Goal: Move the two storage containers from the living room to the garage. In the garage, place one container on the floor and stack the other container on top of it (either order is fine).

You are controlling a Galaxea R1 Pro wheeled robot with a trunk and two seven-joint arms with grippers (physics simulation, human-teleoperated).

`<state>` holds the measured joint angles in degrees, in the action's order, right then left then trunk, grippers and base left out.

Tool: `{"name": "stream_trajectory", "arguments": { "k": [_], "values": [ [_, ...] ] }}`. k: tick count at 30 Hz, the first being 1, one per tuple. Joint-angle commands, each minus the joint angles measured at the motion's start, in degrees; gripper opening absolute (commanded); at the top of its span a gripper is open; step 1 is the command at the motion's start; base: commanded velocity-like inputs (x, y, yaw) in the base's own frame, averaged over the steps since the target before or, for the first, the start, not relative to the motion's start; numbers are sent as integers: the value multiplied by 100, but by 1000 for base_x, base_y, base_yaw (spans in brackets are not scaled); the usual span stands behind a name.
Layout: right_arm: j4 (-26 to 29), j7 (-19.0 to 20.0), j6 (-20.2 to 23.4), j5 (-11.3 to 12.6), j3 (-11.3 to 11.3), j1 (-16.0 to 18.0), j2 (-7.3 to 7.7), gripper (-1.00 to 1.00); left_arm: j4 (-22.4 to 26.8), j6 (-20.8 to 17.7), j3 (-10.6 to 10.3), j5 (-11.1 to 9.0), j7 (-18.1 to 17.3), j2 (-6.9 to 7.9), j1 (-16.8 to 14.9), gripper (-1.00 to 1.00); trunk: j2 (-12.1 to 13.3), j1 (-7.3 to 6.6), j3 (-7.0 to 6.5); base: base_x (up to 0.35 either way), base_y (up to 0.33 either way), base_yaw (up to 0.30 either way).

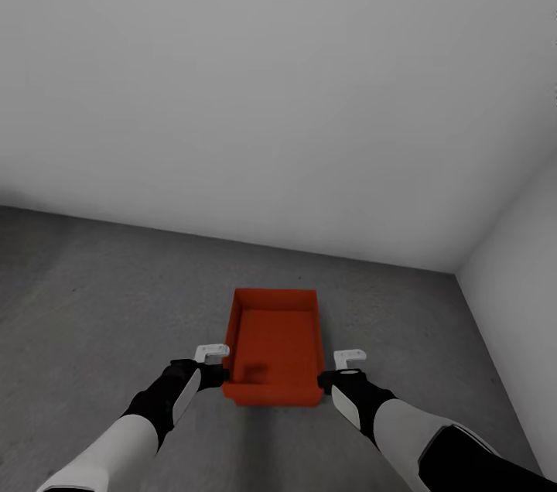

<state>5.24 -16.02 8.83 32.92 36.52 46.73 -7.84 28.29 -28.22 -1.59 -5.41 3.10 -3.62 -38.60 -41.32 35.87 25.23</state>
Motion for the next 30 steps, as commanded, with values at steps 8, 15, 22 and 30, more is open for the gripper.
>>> {"name": "stream_trajectory", "arguments": {
  "k": [8,15,22,30],
  "values": [
    [12,-32,40,31,52,2,-6,100,10,-25,-17,-57,33,2,-2,100,-5,1,-67,0,0,0],
    [12,-32,40,31,56,2,-7,100,10,-18,-17,-57,33,-1,-1,100,-5,1,-130,0,0,0],
    [12,-32,40,31,56,3,-7,100,9,-8,-17,-57,33,0,-3,100,-5,1,-194,0,0,0],
    [12,-32,40,31,52,4,-7,100,6,-8,-17,-57,33,1,-4,100,-5,1,-266,0,0,0]
  ]
}}
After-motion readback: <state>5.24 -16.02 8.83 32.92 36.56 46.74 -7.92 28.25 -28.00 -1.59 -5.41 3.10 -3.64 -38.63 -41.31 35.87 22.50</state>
